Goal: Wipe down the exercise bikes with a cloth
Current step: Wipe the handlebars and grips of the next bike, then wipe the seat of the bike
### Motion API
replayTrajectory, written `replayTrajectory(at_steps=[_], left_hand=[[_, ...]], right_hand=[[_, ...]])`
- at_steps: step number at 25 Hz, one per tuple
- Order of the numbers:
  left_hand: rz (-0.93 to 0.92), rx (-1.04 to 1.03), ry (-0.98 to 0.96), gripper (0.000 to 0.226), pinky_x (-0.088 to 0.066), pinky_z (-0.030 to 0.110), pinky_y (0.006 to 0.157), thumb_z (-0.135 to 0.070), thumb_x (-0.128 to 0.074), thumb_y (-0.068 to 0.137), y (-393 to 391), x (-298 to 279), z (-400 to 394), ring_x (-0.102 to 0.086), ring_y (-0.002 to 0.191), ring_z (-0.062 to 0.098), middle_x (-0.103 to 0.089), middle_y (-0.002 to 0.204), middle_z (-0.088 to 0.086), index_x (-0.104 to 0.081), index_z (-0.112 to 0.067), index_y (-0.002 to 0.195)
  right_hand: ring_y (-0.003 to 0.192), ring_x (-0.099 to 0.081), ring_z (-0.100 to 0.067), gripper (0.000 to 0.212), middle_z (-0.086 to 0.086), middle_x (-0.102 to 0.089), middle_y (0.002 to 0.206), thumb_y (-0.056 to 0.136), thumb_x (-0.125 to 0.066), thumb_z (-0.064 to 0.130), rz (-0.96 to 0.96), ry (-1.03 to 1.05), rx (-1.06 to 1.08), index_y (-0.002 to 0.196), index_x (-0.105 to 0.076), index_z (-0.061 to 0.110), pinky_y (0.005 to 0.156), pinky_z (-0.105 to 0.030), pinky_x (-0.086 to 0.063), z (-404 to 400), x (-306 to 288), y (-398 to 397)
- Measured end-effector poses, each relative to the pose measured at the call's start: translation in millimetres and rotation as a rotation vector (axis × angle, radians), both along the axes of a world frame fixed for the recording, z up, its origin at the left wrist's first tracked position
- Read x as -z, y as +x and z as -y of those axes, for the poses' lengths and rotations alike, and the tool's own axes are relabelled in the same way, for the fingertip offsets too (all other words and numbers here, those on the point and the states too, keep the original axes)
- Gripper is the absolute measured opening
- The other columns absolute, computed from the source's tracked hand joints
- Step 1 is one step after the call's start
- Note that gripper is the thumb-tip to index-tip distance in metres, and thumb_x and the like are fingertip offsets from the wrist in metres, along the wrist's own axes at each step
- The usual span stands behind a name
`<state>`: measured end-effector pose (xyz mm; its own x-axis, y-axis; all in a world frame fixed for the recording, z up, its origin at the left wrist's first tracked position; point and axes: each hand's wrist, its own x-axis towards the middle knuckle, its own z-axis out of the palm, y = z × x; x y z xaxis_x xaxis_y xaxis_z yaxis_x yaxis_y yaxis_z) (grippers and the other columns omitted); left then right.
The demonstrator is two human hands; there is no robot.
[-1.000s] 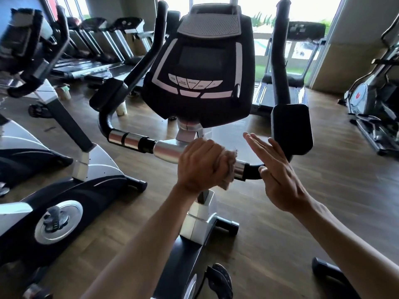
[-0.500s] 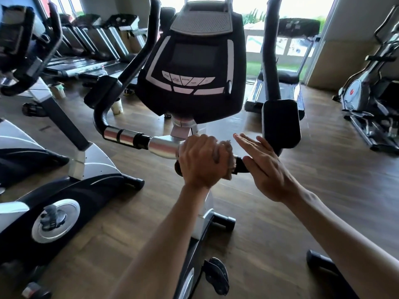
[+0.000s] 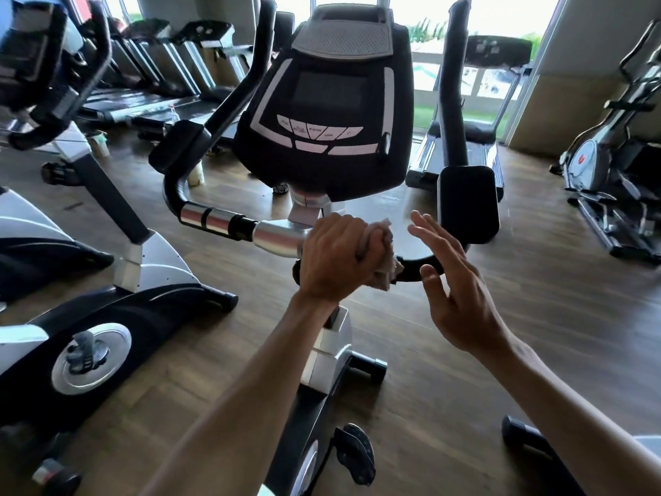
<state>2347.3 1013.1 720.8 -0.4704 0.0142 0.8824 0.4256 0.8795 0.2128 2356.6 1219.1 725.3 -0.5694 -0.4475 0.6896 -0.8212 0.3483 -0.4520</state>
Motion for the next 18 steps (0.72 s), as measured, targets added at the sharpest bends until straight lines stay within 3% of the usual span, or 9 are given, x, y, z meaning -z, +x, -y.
replayTrajectory(at_steps=[3, 5, 7, 9, 11, 14, 16, 18], left_hand=[[-0.101, -0.038, -0.022, 0.038, -0.048, 0.039, 0.077, -0.030, -0.046, 0.104, 27, 0, 19, -0.057, 0.073, 0.022, -0.064, 0.074, 0.004, -0.063, -0.011, 0.077], [-0.098, -0.071, -0.070, 0.046, -0.045, 0.042, 0.083, -0.034, -0.037, 0.106, 50, 0, 28, -0.059, 0.079, 0.024, -0.066, 0.080, 0.004, -0.067, -0.011, 0.080], [-0.039, -0.115, -0.128, 0.047, -0.042, 0.043, 0.091, -0.034, -0.033, 0.104, 70, 5, 34, -0.059, 0.085, 0.024, -0.067, 0.086, 0.002, -0.069, -0.013, 0.084], [0.006, -0.152, -0.136, 0.040, -0.042, 0.045, 0.094, -0.031, -0.037, 0.101, 89, 15, 42, -0.059, 0.089, 0.026, -0.066, 0.091, 0.003, -0.069, -0.010, 0.088], [0.077, -0.123, -0.074, 0.038, -0.042, 0.048, 0.095, -0.027, -0.040, 0.095, 109, 25, 53, -0.058, 0.098, 0.029, -0.065, 0.104, 0.010, -0.068, -0.004, 0.102], [0.169, -0.306, 0.220, 0.050, -0.040, 0.042, 0.106, -0.030, -0.045, 0.086, 142, 39, 78, -0.049, 0.119, 0.028, -0.053, 0.128, 0.015, -0.058, -0.003, 0.126], [0.208, -0.593, 0.540, 0.046, -0.046, 0.043, 0.100, -0.043, -0.049, 0.088, 164, 45, 94, -0.053, 0.113, 0.023, -0.055, 0.122, 0.007, -0.058, -0.011, 0.119], [0.317, -0.589, 0.913, 0.053, -0.056, 0.046, 0.092, -0.062, -0.051, 0.085, 185, 47, 104, -0.066, 0.102, 0.018, -0.067, 0.111, 0.001, -0.064, -0.019, 0.113]], right_hand=[[0.120, -0.059, -0.017, 0.047, -0.008, -0.058, 0.128, 0.096, -0.043, 0.027, 0.183, -0.204, 0.059, 0.138, -0.052, 0.006, 0.101, -0.038, -0.052, 26, 2, 30], [0.109, -0.065, -0.018, 0.053, -0.004, -0.064, 0.117, 0.094, -0.048, 0.047, 0.516, -0.326, -0.065, 0.133, -0.056, 0.012, 0.093, -0.041, -0.057, 51, 3, 49], [0.113, -0.066, -0.029, 0.054, -0.010, -0.067, 0.121, 0.095, -0.051, 0.058, 0.909, -0.416, -0.300, 0.129, -0.060, 0.017, 0.096, -0.052, -0.056, 77, 6, 61], [0.112, -0.067, -0.034, 0.046, -0.020, -0.066, 0.123, 0.102, -0.053, 0.045, 1.192, -0.522, -0.457, 0.132, -0.056, 0.010, 0.091, -0.050, -0.059, 102, 10, 69], [0.098, -0.071, -0.025, 0.037, -0.016, -0.069, 0.112, 0.103, -0.050, 0.024, 1.273, -0.579, -0.534, 0.133, -0.051, 0.002, 0.075, -0.039, -0.062, 122, 19, 68], [0.097, -0.072, -0.028, 0.033, -0.012, -0.069, 0.118, 0.101, -0.051, 0.020, 1.293, -0.491, -0.572, 0.133, -0.055, 0.010, 0.071, -0.040, -0.060, 154, 33, 61], [0.096, -0.073, -0.032, 0.030, -0.012, -0.069, 0.118, 0.103, -0.050, 0.017, 1.303, -0.401, -0.577, 0.132, -0.058, 0.015, 0.070, -0.042, -0.060, 176, 40, 57], [0.092, -0.074, -0.028, 0.028, -0.009, -0.072, 0.112, 0.104, -0.048, 0.011, 1.336, -0.323, -0.648, 0.131, -0.058, 0.013, 0.067, -0.039, -0.061, 196, 42, 57]])
